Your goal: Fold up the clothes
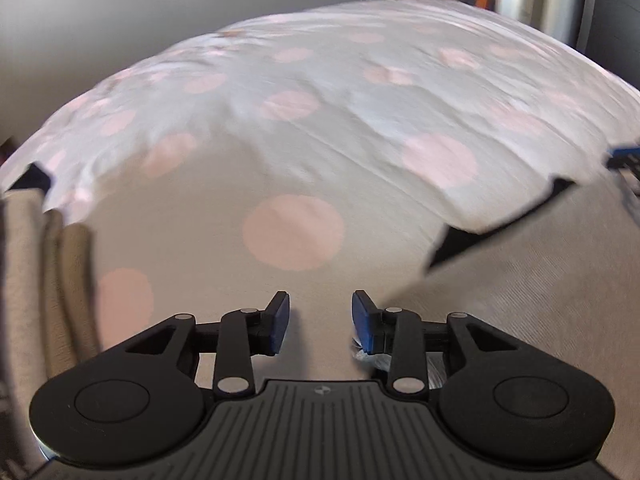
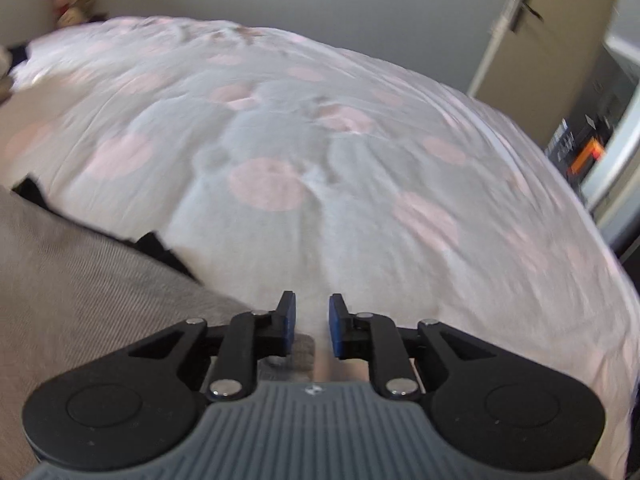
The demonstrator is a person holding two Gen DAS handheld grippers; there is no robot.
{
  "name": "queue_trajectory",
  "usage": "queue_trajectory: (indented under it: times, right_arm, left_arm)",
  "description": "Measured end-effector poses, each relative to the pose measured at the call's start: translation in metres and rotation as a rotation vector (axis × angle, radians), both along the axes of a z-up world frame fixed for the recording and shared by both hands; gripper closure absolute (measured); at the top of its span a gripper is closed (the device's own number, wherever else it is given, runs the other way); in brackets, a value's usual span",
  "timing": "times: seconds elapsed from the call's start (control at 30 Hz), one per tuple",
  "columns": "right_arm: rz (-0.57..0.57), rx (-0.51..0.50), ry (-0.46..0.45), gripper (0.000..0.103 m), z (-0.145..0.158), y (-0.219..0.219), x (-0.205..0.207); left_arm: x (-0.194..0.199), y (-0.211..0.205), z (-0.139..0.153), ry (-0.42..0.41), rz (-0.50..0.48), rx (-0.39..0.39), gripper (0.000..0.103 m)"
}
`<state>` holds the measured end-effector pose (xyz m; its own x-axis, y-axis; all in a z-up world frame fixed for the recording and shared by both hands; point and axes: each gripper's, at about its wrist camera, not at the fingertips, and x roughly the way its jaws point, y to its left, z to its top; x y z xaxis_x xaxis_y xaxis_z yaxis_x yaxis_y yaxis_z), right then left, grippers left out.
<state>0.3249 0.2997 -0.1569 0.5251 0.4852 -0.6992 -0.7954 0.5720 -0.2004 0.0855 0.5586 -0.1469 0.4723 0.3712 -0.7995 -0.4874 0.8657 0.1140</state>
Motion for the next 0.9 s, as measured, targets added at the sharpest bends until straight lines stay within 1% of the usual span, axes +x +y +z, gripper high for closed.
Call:
queue_trajectory:
  times: [0.03,0.13,0.2,0.27,0.3,0.37,0.43,0.5,0.53,0.57,0.63,0.67,0.77,0.83,0.87,0.9]
  right_arm:
    - [-0.03,0.014,0.01,0.084,0.004,-0.005,0.003]
    - [-0.116,0.06,0.034,0.083,0.017,-0.022,0.006]
    - [-0.155,0.102,0.064,0.082,0.026,-0.036,0.002]
    - [-0.196,0.156,0.114,0.082,0.031,-0.051,-0.005]
    - [-0.215,0.185,0.141,0.082,0.033,-0.059,-0.008]
    - [-0.248,0.248,0.195,0.081,0.033,-0.071,-0.012]
    - [-0.274,0.3,0.256,0.081,0.029,-0.078,-0.01]
    - [-0.286,0.335,0.291,0.081,0.023,-0.08,-0.007]
    - [-0.279,0.348,0.298,0.079,0.02,-0.078,-0.004]
    - [-0.272,0.36,0.306,0.074,0.016,-0.076,-0.001]
    - [-0.26,0.377,0.335,0.067,0.009,-0.07,0.006]
    - [-0.257,0.384,0.356,0.066,0.002,-0.064,0.01]
    - [-0.259,0.382,0.402,0.066,-0.015,-0.053,0.016]
    - [-0.254,0.38,0.416,0.068,-0.026,-0.048,0.016]
    - [-0.251,0.376,0.394,0.074,-0.029,-0.046,0.013]
    - [-0.24,0.371,0.359,0.077,-0.03,-0.044,0.009]
  left_arm:
    - [-0.003,0.004,0.005,-0.015,0.033,-0.001,0.07]
    - [-0.016,0.01,0.019,-0.06,0.104,-0.038,0.07]
    - [-0.027,0.005,0.027,-0.092,0.14,-0.075,0.07]
    - [-0.04,-0.003,0.031,-0.132,0.179,-0.12,0.07]
    - [-0.047,-0.007,0.03,-0.156,0.203,-0.146,0.069]
    - [-0.059,-0.014,0.026,-0.198,0.249,-0.193,0.063]
    - [-0.066,-0.017,0.012,-0.218,0.286,-0.207,0.062]
    - [-0.071,-0.018,0.0,-0.236,0.317,-0.221,0.062]
    - [-0.07,-0.017,-0.003,-0.242,0.316,-0.222,0.062]
    - [-0.069,-0.015,-0.006,-0.248,0.315,-0.224,0.062]
    - [-0.067,-0.012,-0.011,-0.261,0.312,-0.228,0.062]
    - [-0.066,-0.01,-0.014,-0.267,0.31,-0.23,0.062]
    - [-0.064,-0.005,-0.023,-0.286,0.306,-0.236,0.063]
    - [-0.062,-0.007,-0.027,-0.289,0.291,-0.216,0.063]
    - [-0.06,-0.009,-0.029,-0.287,0.278,-0.197,0.064]
    - [-0.058,-0.013,-0.029,-0.282,0.263,-0.174,0.064]
